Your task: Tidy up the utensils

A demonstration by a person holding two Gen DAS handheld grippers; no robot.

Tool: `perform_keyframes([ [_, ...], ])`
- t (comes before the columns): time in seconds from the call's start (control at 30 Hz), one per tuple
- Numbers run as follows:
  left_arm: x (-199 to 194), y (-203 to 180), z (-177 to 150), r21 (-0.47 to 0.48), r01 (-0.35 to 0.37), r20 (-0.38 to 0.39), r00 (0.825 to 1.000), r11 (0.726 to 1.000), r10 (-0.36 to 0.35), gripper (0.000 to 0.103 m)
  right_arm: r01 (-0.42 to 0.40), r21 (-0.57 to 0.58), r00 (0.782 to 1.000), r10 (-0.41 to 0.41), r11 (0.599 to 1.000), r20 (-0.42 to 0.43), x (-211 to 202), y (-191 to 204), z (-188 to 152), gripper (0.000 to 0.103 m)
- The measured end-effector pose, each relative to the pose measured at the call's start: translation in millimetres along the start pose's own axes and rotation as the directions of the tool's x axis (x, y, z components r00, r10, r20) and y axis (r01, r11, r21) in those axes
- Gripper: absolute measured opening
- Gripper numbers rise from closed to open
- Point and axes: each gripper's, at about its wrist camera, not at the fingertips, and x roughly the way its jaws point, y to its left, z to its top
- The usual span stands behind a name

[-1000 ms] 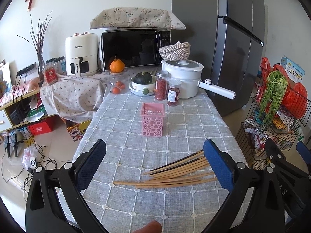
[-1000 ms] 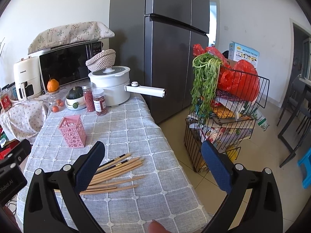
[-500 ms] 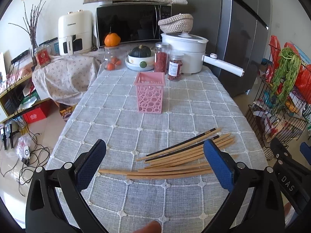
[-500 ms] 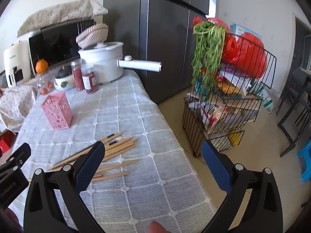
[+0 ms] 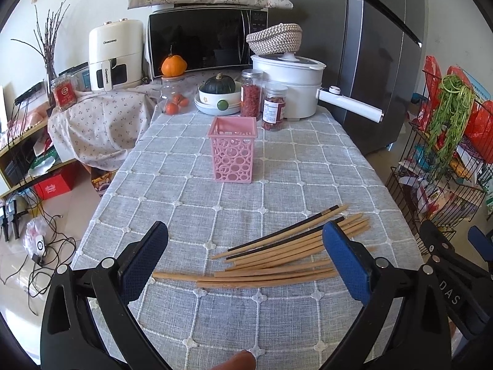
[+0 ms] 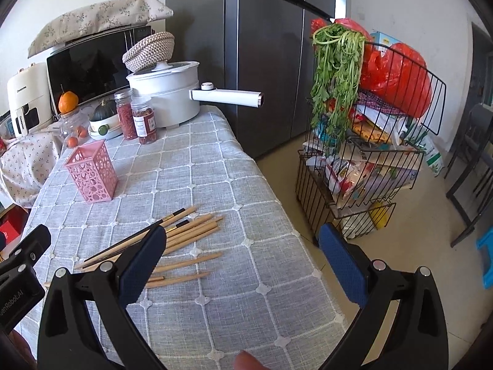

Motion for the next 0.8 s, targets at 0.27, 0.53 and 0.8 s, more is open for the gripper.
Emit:
perform_keyframes([
  [0.27, -1.2, -2.7, 1.0, 0.004, 0.004, 0.0, 1.0, 1.0, -0.004, 0.096, -0.006, -0.006, 1.0, 0.006, 1.0, 0.011, -2.7, 1.4, 1.4, 0.097],
  [0.53, -8.0, -5.0, 1.7, 0.001, 0.011, 0.019, 1.0, 1.0, -0.011, 0.096, -0.005, 0.003, 0.999, 0.005, 1.0, 0.035, -12.9, -1.7, 2.8, 0.097],
  [0.8, -17.4, -5.0, 2.9, 0.011, 0.011, 0.052, 0.999, 1.0, -0.011, 0.096, -0.009, 0.016, 0.999, 0.008, 1.0, 0.051, -19.6, -4.7, 4.1, 0.097],
])
